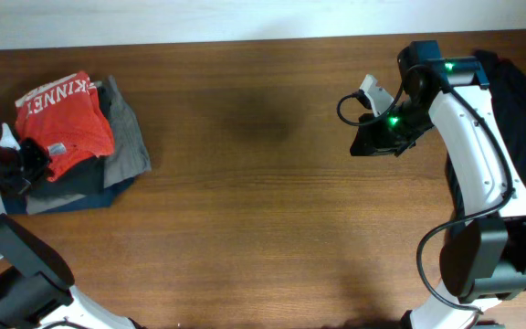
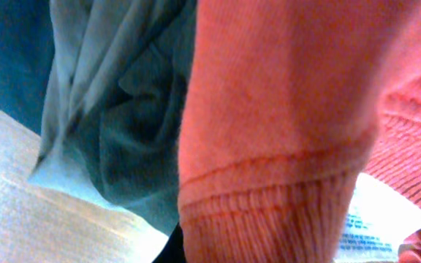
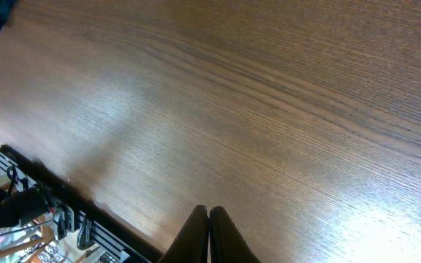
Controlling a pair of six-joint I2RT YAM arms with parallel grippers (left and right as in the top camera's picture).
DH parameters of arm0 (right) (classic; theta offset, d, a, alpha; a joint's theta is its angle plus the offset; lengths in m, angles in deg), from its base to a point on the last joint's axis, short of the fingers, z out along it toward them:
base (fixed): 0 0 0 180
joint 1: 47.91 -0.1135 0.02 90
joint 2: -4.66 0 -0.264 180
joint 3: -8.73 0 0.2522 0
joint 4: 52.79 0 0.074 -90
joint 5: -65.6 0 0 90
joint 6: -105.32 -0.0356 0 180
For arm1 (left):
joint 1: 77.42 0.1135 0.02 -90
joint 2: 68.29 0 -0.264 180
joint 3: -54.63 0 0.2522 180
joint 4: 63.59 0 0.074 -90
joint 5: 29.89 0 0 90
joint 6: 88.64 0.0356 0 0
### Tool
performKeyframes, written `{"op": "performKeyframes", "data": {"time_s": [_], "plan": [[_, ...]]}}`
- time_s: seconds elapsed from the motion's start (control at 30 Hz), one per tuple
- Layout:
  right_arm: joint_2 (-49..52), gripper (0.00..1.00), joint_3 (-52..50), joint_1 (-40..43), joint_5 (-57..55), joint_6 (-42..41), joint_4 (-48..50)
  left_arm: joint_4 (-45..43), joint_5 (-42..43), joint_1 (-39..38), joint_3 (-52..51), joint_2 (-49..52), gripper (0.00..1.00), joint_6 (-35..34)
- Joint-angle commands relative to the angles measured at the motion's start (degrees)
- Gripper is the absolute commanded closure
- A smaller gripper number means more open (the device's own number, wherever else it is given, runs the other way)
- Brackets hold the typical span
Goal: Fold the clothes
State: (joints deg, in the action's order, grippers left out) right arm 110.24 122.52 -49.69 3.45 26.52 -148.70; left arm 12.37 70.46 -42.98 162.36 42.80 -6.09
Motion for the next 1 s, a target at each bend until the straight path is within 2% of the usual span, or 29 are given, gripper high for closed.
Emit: {"op": "performKeyframes", "data": {"time_s": [0.0, 0.1, 0.2, 0.27, 0.3, 0.33, 0.4, 0.43, 0.6, 0.83, 0.97], "plan": [[-1.3, 0.92, 0.5, 0.3, -0.5, 0.8, -0.2, 1.7, -3.7, 0.9, -0.6, -1.6, 0.91, -1.1], [-1.3, 0.92, 0.5, 0.3, -0.5, 0.8, -0.2, 2.2, -3.5, 0.9, -1.3, -1.7, 0.87, -1.1], [-1.3, 0.92, 0.5, 0.3, -1.6, 0.8, -0.5, 2.9, 7.7, 1.3, -0.1, -4.9, 0.87, 1.7], [-1.3, 0.92, 0.5, 0.3, -1.8, 0.8, -0.6, 0.8, 9.6, 1.2, 0.6, -9.5, 0.86, 1.7], [-1.3, 0.91, 0.5, 0.3, -1.8, 0.8, -0.6, -0.3, 10.6, 1.2, 0.6, -11.1, 0.76, 1.8], [-1.3, 0.91, 0.5, 0.3, -1.8, 0.8, -0.6, -1.6, 11.8, 1.2, 0.6, -12.4, 0.56, 1.9], [-1.3, 0.91, 0.5, 0.3, -1.8, 0.8, -0.5, -5.1, 15.6, 1.2, 0.6, -14.6, 0.22, 1.9], [-1.3, 0.92, 0.5, 0.3, -1.8, 0.8, -0.5, -6.3, 17.5, 1.2, 0.6, -14.7, 0.18, 1.9], [-1.3, 0.92, 0.5, 0.3, -1.8, 0.8, -0.6, -13.2, 24.2, -0.2, 0.6, -12.6, 0.16, 1.9], [-1.3, 0.91, 0.5, 0.3, -1.8, 0.8, -0.6, -24.9, 35.2, -3.4, 0.6, -4.5, 0.16, 1.9], [-1.3, 0.91, 0.5, 0.3, -1.8, 0.8, -0.6, -25.6, 36.0, -2.9, 0.6, 1.2, 0.14, 1.9]]}}
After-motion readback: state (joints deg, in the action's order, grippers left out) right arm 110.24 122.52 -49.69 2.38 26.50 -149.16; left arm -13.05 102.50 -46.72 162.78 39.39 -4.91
